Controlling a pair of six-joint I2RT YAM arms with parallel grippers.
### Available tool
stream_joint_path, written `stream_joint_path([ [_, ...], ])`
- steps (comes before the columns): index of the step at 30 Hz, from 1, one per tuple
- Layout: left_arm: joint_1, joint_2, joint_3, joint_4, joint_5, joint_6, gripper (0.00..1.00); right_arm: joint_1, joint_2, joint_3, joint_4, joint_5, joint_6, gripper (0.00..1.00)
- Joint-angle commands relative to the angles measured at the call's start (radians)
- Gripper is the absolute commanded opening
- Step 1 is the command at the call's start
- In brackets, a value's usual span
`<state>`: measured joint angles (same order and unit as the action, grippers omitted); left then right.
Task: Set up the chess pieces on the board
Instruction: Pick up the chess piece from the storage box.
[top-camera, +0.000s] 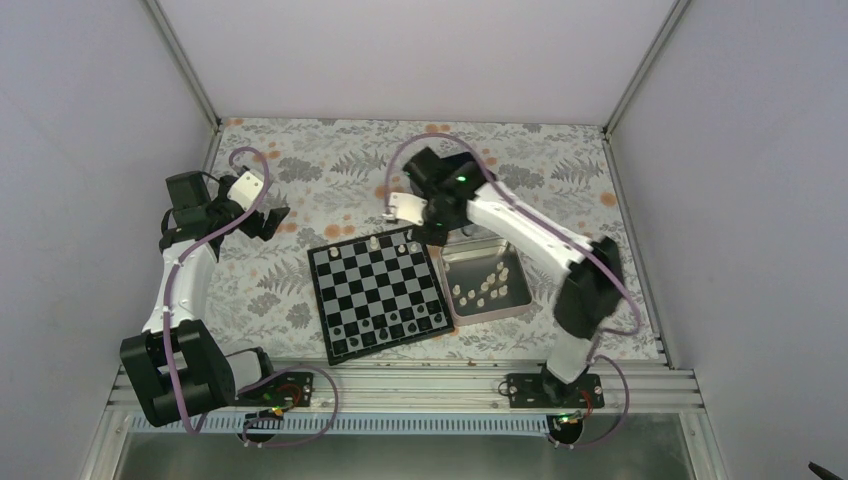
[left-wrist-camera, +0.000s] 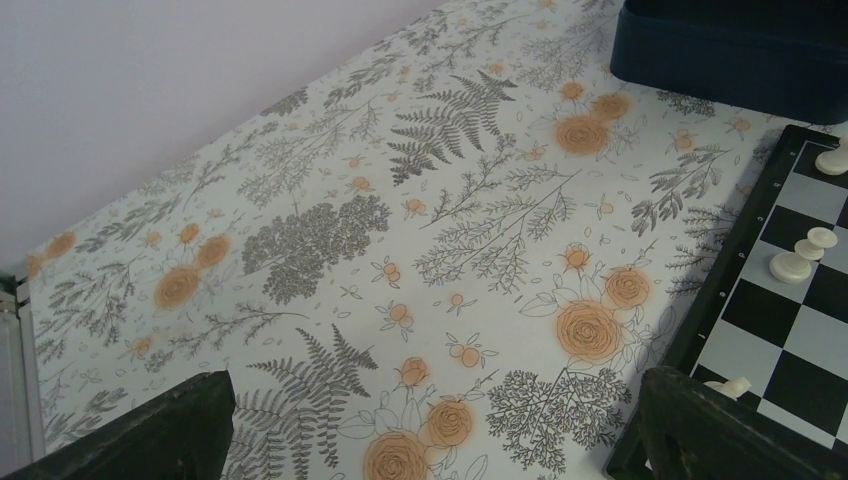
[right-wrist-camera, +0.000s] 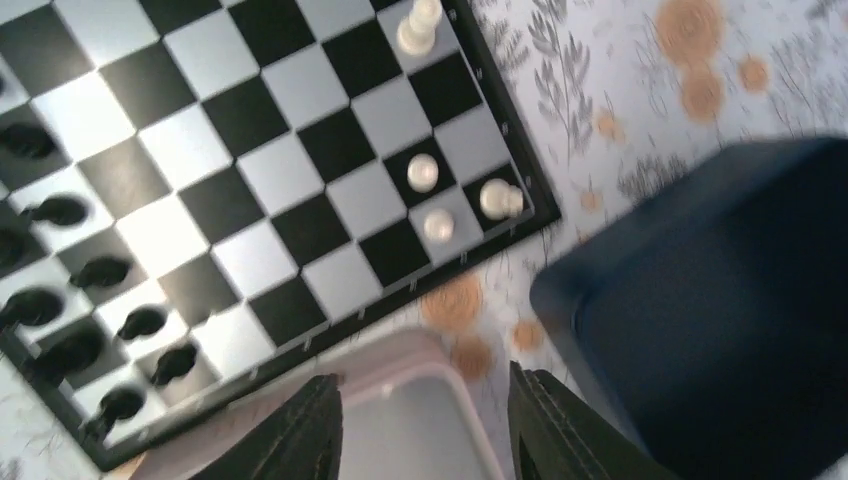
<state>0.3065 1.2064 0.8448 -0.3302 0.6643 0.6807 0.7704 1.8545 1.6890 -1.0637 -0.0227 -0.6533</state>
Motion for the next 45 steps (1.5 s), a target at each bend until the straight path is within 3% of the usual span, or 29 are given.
stream_joint_path([
  [1,0.003,-0.006,-0.013,0.027,0.022,0.0,1.0,-0.056,-0.177,-0.223,-0.01,-0.015,0.002,0.45],
  [8,0.003,0.005,-0.01,0.042,0.014,-0.019,1.0,-0.133,-0.354,-0.543,0.08,-0.057,0.0,0.47],
  [16,0.003,-0.001,-0.011,0.037,0.003,-0.02,1.0,-0.169,-0.364,-0.687,0.151,-0.104,-0.016,0.47],
  [26,0.003,-0.004,-0.014,0.036,0.0,-0.026,1.0,-0.18,-0.302,-0.736,0.225,-0.088,-0.027,0.44],
  [45,0.002,0.001,-0.023,0.041,0.02,-0.015,1.0,-0.202,-0.243,-0.751,0.246,-0.075,-0.036,0.26],
])
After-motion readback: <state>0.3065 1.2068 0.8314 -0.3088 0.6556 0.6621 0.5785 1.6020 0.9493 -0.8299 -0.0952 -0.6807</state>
